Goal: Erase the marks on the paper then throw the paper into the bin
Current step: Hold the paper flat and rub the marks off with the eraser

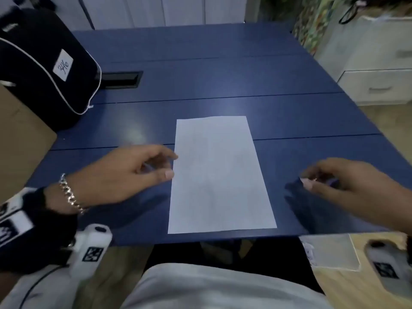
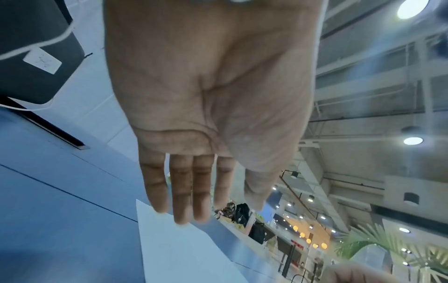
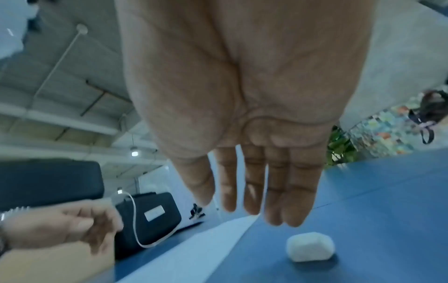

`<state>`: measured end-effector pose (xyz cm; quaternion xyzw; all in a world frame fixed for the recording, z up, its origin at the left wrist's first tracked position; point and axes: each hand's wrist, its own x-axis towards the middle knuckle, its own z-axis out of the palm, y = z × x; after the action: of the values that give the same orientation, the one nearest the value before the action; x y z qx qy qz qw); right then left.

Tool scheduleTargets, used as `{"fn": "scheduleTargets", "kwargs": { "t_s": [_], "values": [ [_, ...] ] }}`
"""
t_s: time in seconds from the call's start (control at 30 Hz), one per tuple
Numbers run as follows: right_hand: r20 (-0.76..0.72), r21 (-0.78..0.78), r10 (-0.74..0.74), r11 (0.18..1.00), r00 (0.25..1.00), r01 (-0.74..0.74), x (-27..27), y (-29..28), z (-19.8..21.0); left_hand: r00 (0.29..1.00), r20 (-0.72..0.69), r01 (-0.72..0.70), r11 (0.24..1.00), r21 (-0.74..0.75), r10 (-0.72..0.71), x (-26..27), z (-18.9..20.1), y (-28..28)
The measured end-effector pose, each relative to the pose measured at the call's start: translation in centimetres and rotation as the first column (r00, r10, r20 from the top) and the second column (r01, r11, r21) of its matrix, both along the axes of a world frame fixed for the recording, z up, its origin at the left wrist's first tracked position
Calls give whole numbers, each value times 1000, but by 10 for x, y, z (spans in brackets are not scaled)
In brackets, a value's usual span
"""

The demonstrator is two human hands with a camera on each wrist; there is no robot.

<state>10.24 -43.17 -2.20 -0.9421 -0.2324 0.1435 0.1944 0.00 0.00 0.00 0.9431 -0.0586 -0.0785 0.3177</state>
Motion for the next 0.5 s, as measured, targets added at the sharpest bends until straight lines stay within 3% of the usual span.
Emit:
{"fn": "scheduleTargets", "kwargs": {
  "t_s": [0.03,0.1,0.27,0.37,0.5],
  "values": [
    [29,-37,-13,999,999,14,9,2,-5,998,61,-26,998,50,23,15,-7,6],
    [44,-158,-21,987,999,28,23,7,-12,999,44,-14,974,225,4,43,-18,15],
    [37,-280,-3,960,999,13,41,10,-28,980,-170,156,919,363,-99,94,-49,25],
    [12,-251,-65,966,998,66,46,8,-30,959,-269,205,875,438,-91,106,-64,30],
    [-12,-193,-58,980,998,54,48,8,-27,954,-289,225,840,495,-85,112,-73,33]
  ]
}}
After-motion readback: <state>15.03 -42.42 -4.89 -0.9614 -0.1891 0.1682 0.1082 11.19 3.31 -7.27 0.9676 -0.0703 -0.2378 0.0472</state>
